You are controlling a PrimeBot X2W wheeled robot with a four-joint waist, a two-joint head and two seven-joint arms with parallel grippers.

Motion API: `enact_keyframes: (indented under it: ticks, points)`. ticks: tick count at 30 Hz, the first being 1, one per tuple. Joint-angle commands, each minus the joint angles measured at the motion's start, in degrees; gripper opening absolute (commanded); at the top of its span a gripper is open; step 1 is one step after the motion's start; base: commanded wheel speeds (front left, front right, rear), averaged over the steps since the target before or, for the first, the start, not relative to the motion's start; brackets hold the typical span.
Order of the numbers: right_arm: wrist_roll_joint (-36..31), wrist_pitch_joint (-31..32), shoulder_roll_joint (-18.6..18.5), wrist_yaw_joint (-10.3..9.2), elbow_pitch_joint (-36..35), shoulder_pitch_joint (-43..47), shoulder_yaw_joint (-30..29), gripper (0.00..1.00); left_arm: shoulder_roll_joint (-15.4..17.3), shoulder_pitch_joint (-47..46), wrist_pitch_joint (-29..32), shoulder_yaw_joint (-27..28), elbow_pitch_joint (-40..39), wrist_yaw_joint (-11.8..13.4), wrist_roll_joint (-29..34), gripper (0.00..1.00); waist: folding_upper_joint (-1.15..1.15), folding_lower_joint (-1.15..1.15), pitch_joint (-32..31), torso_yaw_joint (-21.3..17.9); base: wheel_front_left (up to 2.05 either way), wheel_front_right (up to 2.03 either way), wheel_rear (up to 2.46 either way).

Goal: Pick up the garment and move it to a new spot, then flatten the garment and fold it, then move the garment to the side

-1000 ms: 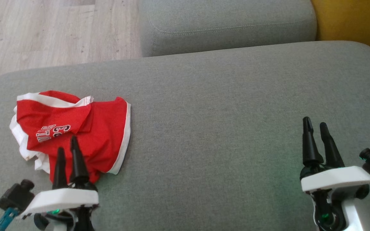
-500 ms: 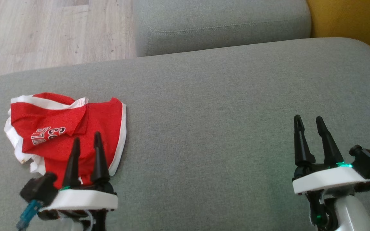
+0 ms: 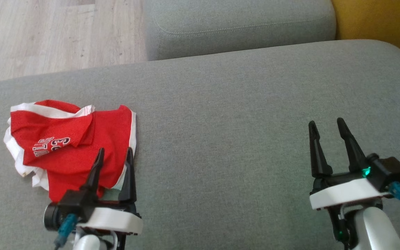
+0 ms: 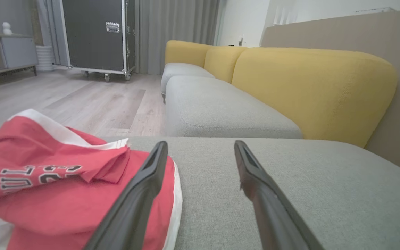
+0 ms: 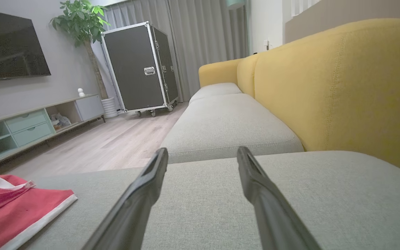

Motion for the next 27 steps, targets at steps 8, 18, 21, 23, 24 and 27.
enact_keyframes:
  ticks: [8,18,21,23,24,27]
  points:
    - [-9.15,-2.3,-0.44,-0.03,-2.99,-3.02,2.22,1.0,3.85,-4.58,-2.23,-4.08,-0.6,4.78,8.21,1.0,0.0,0.0,-0.02,-0.17,0.0,0.0,0.0]
    - [-11.15,-4.16,-0.48,-0.04,-3.36,-2.8,3.39,1.0,3.6,-4.51,-4.08,-5.51,-2.17,8.95,9.02,1.0,0.0,0.0,0.13,-0.49,0.0,0.0,0.0]
    - [-6.7,-4.67,-0.49,-0.04,-2.87,-2.42,2.95,1.0,2.21,-3.31,-4.59,-3.51,-3.53,7.73,7.3,1.0,0.0,0.0,0.18,-0.54,0.0,0.0,0.0]
    - [-4.28,-5.0,-0.49,-0.04,-2.43,-2.28,2.78,1.0,1.03,-2.43,-4.92,-1.76,-4.12,6.62,6.65,1.0,0.0,0.0,0.23,-0.61,0.0,0.0,0.0]
    - [-2.92,-5.17,-0.5,-0.04,-1.9,-2.11,2.59,1.0,0.43,-1.99,-5.09,-0.94,-4.23,5.94,6.57,1.0,0.0,0.0,0.23,-0.62,0.0,0.0,0.0]
    - [-2.07,-5.68,-0.51,-0.04,-0.9,-1.93,2.99,1.0,-1.45,-0.71,-5.6,1.51,-4.05,3.9,6.86,1.0,0.0,0.0,0.2,-0.65,0.0,0.0,0.0]
